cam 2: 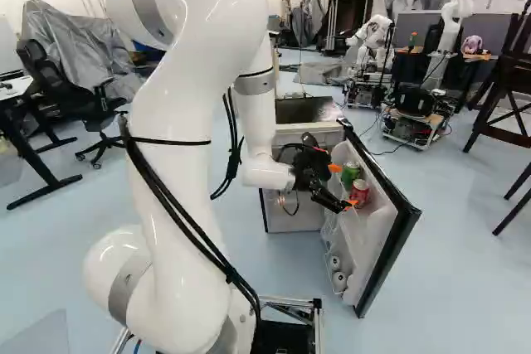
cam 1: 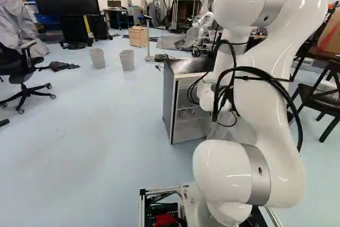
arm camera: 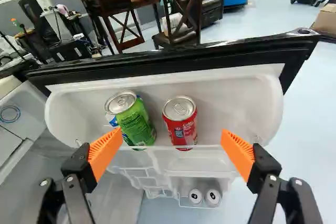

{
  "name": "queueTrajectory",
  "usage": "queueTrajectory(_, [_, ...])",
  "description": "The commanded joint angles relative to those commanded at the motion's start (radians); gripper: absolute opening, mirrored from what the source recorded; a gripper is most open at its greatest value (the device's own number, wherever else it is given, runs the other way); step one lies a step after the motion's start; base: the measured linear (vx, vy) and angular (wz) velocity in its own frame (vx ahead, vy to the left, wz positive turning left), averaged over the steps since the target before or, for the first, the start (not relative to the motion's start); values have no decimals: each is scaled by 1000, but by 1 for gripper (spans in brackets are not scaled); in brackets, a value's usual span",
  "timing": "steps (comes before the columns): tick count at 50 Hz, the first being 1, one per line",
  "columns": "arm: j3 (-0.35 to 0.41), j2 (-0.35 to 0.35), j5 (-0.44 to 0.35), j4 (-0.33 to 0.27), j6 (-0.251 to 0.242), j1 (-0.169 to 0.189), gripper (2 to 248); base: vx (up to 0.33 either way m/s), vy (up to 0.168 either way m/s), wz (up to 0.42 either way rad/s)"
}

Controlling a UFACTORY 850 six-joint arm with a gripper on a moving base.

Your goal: Grab a drink from the fridge

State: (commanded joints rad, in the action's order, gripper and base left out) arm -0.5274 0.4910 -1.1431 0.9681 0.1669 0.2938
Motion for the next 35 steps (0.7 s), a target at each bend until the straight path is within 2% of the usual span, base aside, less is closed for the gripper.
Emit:
queueTrajectory(10, [2, -22, 42, -14, 0, 15, 247, 0, 0, 0])
queueTrajectory(35, [-11, -16, 115, -62, 0, 43, 247, 0, 0, 0])
